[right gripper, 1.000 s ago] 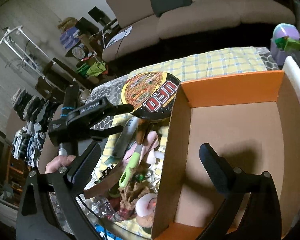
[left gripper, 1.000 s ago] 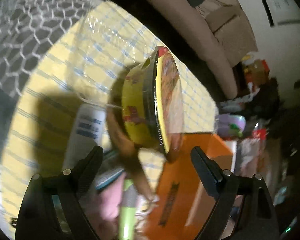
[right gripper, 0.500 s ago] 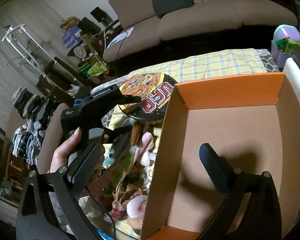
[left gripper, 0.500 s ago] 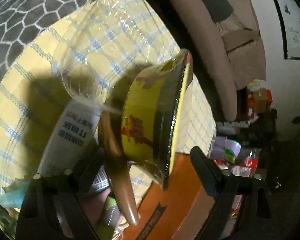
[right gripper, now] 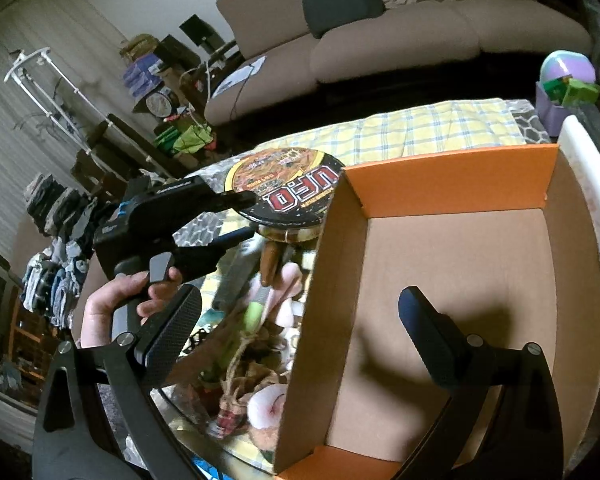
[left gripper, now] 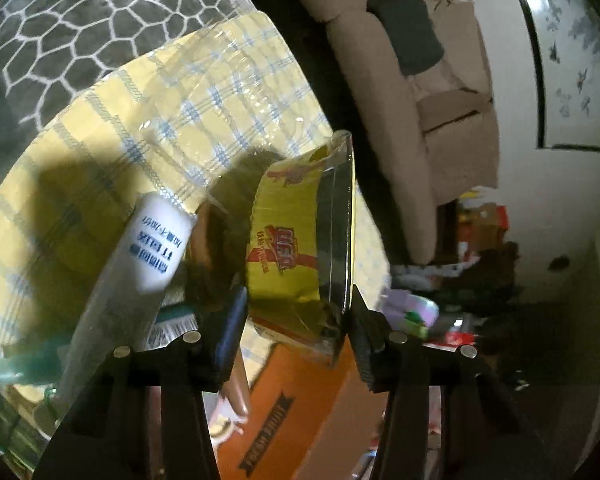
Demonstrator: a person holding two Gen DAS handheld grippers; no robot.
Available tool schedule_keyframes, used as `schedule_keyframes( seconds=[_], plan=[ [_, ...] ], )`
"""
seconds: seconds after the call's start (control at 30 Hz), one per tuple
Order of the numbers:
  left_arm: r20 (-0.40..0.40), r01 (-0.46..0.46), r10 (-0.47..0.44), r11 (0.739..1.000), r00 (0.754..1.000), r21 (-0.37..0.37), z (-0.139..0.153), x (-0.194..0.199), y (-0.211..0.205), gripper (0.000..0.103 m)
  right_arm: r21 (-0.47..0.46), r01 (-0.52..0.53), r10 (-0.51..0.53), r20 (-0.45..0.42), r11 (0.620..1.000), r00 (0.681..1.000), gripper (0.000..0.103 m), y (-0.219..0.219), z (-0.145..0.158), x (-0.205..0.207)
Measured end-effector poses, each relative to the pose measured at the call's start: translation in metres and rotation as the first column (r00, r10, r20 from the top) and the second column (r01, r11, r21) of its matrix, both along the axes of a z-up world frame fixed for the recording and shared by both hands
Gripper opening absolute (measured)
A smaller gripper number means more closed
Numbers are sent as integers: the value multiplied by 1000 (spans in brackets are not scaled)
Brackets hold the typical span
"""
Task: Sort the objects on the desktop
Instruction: 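Lift the noodle bowl with the left gripper and carry it over the orange box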
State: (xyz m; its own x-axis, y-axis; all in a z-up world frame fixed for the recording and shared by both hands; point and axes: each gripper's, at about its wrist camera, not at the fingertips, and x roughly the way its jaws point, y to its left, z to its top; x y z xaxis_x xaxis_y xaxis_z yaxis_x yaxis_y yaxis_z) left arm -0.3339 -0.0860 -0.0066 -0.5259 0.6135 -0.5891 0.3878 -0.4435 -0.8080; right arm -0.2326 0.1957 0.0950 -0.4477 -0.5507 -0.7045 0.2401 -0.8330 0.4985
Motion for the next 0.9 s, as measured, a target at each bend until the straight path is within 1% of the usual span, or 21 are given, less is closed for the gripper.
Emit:
schedule_keyframes(
  seconds=[0.03,0.07,0.1,0.13,0.17,0.2,0.23,0.27,0.3,0.33,0.37,0.4,0.47,0.5,0.53,0.57,0.67,0.73,0.83,0.9],
  plan=[
    [-7,9,-9,1000,1000,7,2,4,-2,48,-23,-3,3,6,1000,1000,100,0,0,0],
    [-9,13,-12,1000,1000,18,3,8,-5,25,-44,-4,5,16,999,1000,100,-1,-2,0],
    [-24,10,-9,997,1000,77,4,13,-10,8,-73,-5,7,28,997,1000,100,-2,-3,0],
    [-30,7,-3,991,1000,132,6,21,-15,0,-99,-9,13,37,995,999,100,-3,-6,0],
    [-61,13,-3,987,998,161,12,26,-19,1,-132,-12,18,45,991,999,100,-4,-8,0],
    [-68,22,-15,995,998,100,18,28,-20,1,-170,-10,19,55,985,998,100,-7,-11,0],
    [-56,38,-35,998,998,44,23,28,-21,0,-190,-3,17,70,982,997,100,-8,-14,0],
    [-35,35,-33,998,999,53,22,29,-24,1,-201,10,9,93,979,996,100,-10,-18,0],
    [-9,16,-15,997,1000,70,20,31,-30,3,-211,15,7,107,977,994,100,-11,-20,1],
    [-1,16,-16,998,1000,59,21,32,-33,10,-209,11,11,106,978,994,100,-13,-20,2],
    [-1,53,-53,998,999,41,23,28,-31,26,-190,7,13,100,982,995,100,-15,-18,5],
    [1,70,-70,997,998,37,23,26,-29,35,-180,6,11,92,984,996,100,-15,-16,7],
    [20,48,-49,998,999,38,18,28,-28,79,-172,10,3,77,985,997,100,-12,-12,10],
    [35,25,-27,998,999,49,13,26,-27,85,-173,18,-5,78,985,997,100,-9,-11,9],
    [52,12,-14,999,999,45,3,34,-30,86,-176,22,-8,81,984,997,100,-8,-11,8],
    [71,12,-16,999,997,50,-4,30,-26,86,-176,26,-11,83,984,996,100,-7,-12,8],
    [75,2,-12,992,997,129,-21,23,-15,86,-147,27,-16,75,989,997,100,-4,-12,4],
    [76,6,-15,993,997,120,-26,16,-9,85,-133,24,-15,73,991,997,100,-2,-15,2],
    [113,1,-14,994,994,114,-34,9,-4,84,-128,15,-5,83,992,997,100,-1,-22,-4],
    [101,10,-17,997,995,75,-30,2,-1,84,-125,10,1,85,992,996,100,-2,-26,-7]
  ],
)
